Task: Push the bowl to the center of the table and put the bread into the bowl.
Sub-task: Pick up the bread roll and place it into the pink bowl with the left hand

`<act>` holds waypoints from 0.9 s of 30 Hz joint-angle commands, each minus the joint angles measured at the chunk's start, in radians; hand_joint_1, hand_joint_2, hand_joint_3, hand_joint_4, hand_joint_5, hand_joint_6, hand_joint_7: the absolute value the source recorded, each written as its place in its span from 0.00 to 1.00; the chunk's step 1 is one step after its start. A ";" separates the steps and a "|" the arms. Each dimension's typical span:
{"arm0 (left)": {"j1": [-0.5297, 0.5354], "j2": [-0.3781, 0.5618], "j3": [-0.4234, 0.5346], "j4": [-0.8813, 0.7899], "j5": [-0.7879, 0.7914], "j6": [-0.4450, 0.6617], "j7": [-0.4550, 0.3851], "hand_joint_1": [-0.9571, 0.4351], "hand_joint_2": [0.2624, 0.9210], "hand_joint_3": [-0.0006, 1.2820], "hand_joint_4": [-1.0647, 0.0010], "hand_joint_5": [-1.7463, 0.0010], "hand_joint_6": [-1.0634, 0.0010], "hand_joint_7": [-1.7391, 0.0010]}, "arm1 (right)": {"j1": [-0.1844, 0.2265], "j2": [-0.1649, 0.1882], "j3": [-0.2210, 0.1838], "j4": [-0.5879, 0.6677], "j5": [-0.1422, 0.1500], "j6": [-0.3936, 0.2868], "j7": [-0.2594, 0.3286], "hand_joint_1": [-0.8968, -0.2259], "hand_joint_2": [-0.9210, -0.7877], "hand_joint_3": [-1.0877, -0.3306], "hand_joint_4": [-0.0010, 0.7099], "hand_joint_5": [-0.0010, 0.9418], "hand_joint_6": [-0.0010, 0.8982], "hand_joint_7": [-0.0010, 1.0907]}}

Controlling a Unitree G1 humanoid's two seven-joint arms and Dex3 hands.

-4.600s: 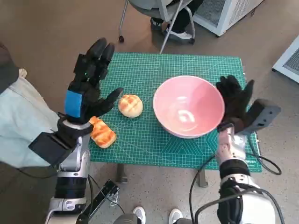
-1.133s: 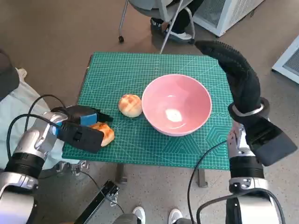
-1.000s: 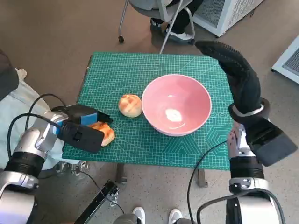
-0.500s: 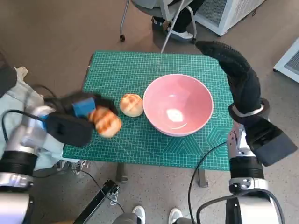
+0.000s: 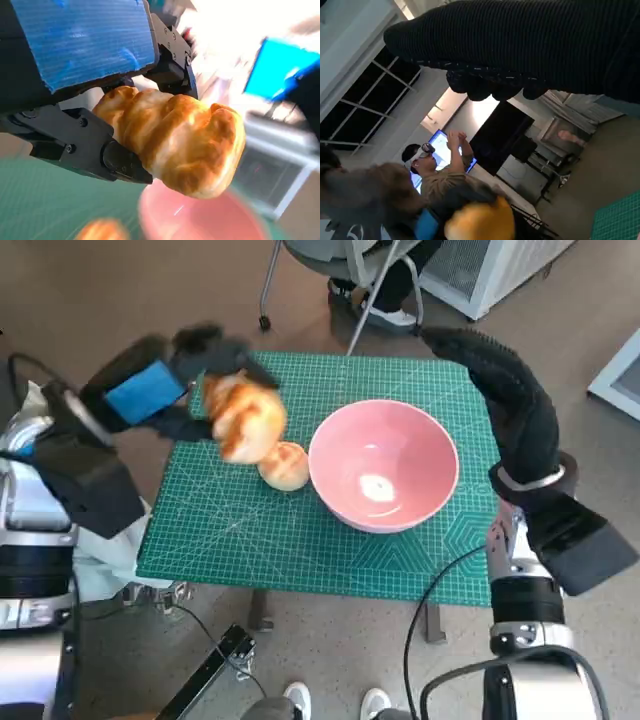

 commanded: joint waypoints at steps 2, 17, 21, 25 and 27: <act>-0.085 -0.078 -0.063 0.025 0.104 -0.022 0.073 0.69 0.99 0.04 0.40 0.34 0.30 0.36 | 0.027 -0.008 0.002 0.000 0.007 0.017 0.011 0.41 0.00 0.38 0.41 0.00 0.00 0.74; -0.271 -0.249 -0.243 0.505 0.351 -0.184 0.298 0.69 1.00 0.05 0.40 0.30 0.35 0.37 | 0.053 -0.018 0.000 -0.036 0.009 0.025 0.007 0.35 0.00 0.40 0.41 0.00 0.00 0.74; -0.293 -0.287 -0.267 0.600 0.362 -0.182 0.298 0.69 1.00 0.06 0.41 0.30 0.38 0.34 | 0.057 -0.022 -0.003 -0.039 0.012 0.026 0.007 0.35 0.00 0.40 0.41 0.00 0.01 0.75; -0.299 -0.311 -0.286 0.651 0.355 -0.129 0.220 0.65 0.93 0.14 0.67 0.58 0.68 0.49 | 0.064 -0.025 -0.006 -0.045 0.018 0.030 0.009 0.35 0.00 0.41 0.42 0.00 0.02 0.75; -0.304 -0.312 -0.299 0.650 0.363 -0.090 0.176 0.64 0.91 0.11 0.76 0.77 0.78 0.62 | 0.069 -0.026 -0.008 -0.050 0.019 0.030 0.008 0.35 0.00 0.41 0.42 0.00 0.02 0.76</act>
